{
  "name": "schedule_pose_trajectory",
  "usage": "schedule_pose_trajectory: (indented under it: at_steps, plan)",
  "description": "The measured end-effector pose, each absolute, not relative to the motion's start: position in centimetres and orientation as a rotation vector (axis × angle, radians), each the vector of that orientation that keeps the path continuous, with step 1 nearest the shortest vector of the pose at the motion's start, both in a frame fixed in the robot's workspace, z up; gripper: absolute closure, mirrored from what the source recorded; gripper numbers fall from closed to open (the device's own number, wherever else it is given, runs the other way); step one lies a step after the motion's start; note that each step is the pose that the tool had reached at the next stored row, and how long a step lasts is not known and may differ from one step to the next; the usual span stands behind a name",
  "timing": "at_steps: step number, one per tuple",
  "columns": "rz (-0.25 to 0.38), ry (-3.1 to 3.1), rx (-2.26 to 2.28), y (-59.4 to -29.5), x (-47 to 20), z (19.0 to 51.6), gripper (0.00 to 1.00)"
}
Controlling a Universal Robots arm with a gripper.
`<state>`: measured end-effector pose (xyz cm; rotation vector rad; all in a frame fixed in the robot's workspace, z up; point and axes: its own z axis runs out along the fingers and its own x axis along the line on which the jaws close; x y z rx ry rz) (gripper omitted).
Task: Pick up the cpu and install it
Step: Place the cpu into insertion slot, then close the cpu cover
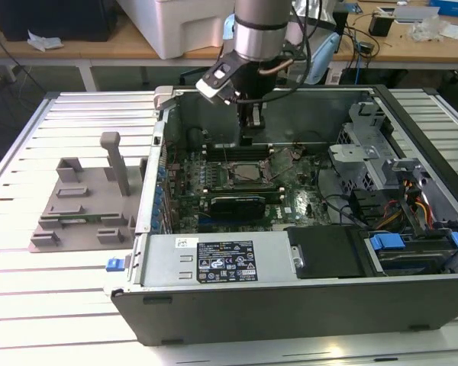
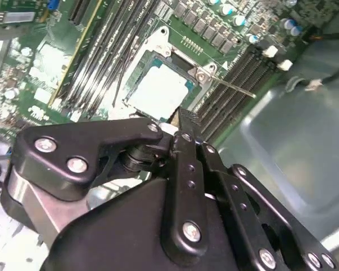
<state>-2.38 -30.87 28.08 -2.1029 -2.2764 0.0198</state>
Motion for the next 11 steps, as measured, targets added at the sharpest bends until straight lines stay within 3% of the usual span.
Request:
schedule_pose_trajectory:
  at_steps: [3, 11]
  plan:
    - [0.019, -2.276, -2.103, -30.9, -2.4, 30.0, 0.89]
    - [0.018, -2.275, -2.102, -30.9, -2.4, 30.0, 0.89]
